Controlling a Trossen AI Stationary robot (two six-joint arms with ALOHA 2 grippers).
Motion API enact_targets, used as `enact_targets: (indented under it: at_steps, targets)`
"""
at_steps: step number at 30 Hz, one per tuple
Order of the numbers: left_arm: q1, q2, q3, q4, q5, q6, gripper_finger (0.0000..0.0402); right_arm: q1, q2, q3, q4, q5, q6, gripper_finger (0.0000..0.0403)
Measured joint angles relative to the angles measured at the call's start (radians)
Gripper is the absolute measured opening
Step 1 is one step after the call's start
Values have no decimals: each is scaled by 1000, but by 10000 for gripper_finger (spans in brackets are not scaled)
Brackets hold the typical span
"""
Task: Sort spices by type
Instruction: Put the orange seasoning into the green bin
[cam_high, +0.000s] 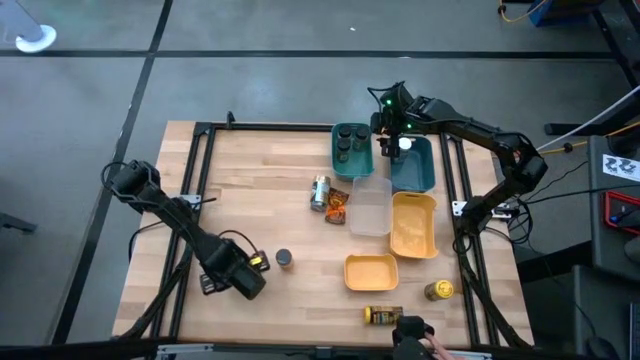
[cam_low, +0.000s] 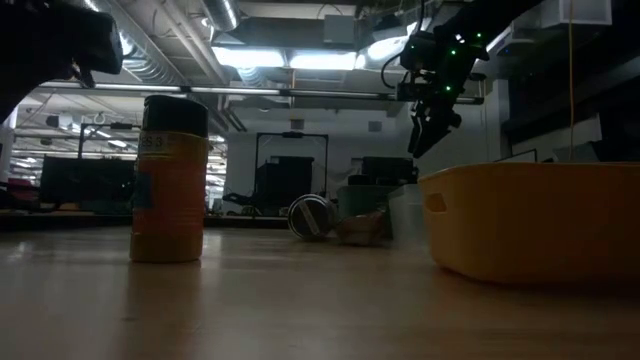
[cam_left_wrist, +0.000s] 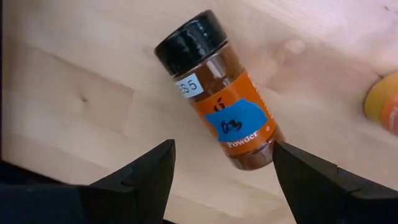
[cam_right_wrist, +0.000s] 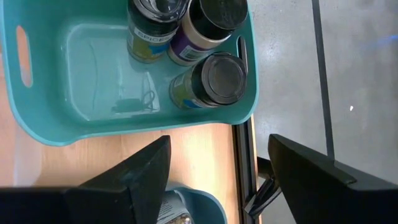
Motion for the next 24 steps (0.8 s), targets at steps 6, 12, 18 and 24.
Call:
enact_targets:
  at_steps: [6, 12, 18, 24]
  targets:
    - [0, 0, 0, 0, 0, -96, 253, 0, 0, 0, 0, 0, 0, 269]
    - [0, 0, 0, -9, 0, -192, 253, 0, 0, 0, 0, 0, 0, 269]
    - [1, 0, 0, -47, -3, -219, 253, 0, 0, 0, 0, 0, 0, 269]
    - [1, 13, 1, -66, -9, -223, 253, 0, 1, 0, 0, 0, 0, 269]
